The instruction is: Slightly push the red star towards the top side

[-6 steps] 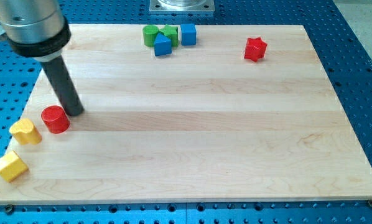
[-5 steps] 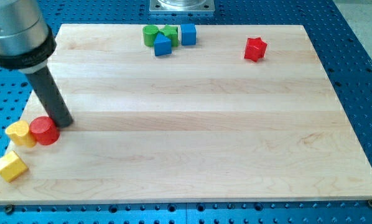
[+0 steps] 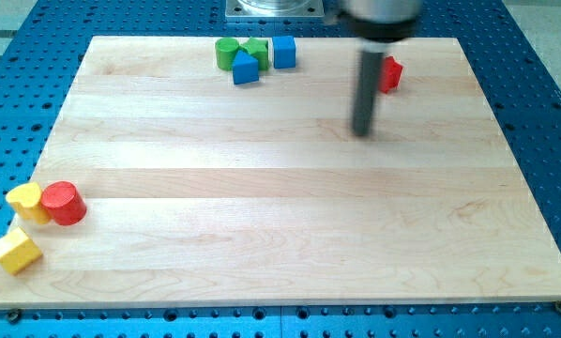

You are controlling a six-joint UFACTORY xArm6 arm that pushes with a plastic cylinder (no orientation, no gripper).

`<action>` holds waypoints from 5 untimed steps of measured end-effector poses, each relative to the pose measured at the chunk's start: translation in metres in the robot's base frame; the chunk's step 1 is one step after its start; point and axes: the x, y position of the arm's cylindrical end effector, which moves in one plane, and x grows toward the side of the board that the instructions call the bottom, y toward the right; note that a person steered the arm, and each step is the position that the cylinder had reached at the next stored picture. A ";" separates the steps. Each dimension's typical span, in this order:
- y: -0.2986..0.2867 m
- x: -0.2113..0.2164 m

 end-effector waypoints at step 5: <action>-0.055 -0.094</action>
